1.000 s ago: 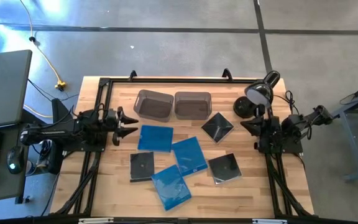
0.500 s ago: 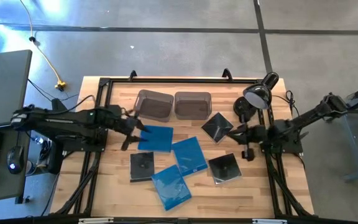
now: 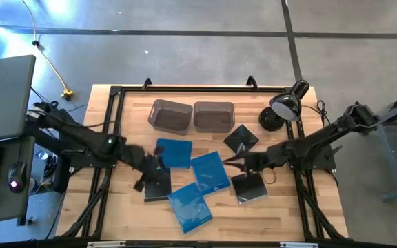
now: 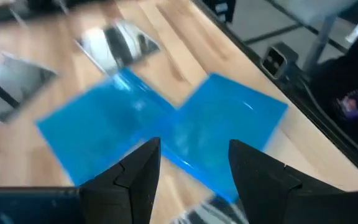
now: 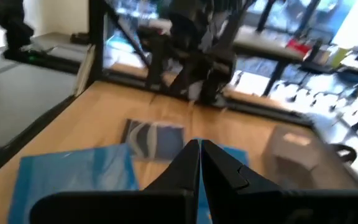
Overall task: Pick & place jewel cases by type
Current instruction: Put the bottom left blue CD case into the left black bin
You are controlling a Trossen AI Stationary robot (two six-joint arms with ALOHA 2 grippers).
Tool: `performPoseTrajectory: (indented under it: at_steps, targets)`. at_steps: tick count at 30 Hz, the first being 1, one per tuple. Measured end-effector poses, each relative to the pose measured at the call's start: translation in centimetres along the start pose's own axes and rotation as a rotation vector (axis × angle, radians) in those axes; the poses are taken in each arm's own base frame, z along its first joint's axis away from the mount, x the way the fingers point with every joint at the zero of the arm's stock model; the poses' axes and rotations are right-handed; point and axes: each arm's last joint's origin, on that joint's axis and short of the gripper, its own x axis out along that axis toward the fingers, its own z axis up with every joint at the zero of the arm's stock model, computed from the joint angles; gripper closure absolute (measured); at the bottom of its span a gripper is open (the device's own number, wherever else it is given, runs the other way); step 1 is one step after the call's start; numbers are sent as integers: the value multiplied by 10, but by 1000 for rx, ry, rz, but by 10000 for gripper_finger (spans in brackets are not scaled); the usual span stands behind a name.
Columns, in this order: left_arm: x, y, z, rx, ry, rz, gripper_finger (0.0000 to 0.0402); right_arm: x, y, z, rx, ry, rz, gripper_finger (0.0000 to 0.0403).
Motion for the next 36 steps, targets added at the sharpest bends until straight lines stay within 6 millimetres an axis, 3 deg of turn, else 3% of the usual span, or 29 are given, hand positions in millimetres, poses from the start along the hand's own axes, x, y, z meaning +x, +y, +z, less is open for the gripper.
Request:
performPoseTrajectory:
  at_steps: [6, 15, 21, 28, 36]
  targets:
    - [29, -43, -11, -42, 69, -15, 215, 27, 15, -13, 109, 80, 124, 391]
    - [75, -96, -35, -8, 60, -12, 215, 61, 61, -47, 179, 256, 248, 399]
    - [95, -103, -54, 125, 153, 65, 215, 76, 65, -57, 180, 320, 317, 401]
    - [103, -104, -51, 240, 154, 146, 215, 84, 60, -75, 320, 436, 391, 402]
    - [106, -105, -46, 278, 141, 148, 215, 90, 70, -96, 325, 503, 418, 402]
